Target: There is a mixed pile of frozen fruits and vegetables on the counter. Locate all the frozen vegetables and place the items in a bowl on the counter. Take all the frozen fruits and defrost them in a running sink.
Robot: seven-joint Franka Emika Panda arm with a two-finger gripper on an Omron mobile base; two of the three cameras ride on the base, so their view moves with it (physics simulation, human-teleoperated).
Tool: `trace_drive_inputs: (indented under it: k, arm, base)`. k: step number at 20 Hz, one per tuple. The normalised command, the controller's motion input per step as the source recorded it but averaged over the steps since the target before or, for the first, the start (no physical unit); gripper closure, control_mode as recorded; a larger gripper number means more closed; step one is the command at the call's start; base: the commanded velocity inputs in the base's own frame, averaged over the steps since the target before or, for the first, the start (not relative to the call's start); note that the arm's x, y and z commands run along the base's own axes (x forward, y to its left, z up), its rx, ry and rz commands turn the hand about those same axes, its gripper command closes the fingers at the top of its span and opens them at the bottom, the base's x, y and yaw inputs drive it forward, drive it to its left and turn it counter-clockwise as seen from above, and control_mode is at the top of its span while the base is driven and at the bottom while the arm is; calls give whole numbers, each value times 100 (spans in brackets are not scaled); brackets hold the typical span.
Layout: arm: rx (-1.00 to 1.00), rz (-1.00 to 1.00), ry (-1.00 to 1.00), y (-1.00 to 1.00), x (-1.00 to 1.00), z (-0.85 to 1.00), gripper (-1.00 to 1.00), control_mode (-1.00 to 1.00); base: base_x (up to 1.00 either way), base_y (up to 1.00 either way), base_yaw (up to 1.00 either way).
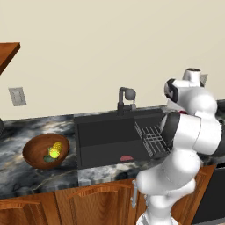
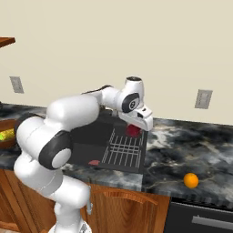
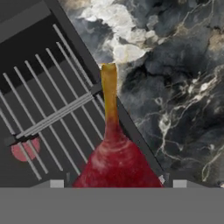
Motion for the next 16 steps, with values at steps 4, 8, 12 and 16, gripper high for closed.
trace_drive_inputs:
  k: [4, 8, 12, 16]
  arm:
    - [-4, 5, 6, 92, 12, 13, 100, -100]
    - [-3, 8, 6, 95, 14, 1, 100, -100]
    - [0, 14, 8, 97, 17, -7, 100, -100]
    - [0, 19, 8, 89, 17, -10, 100, -100]
  base:
    - [0, 0, 0]
    - [0, 0, 0]
    - [0, 0, 0]
    - [0, 0, 0]
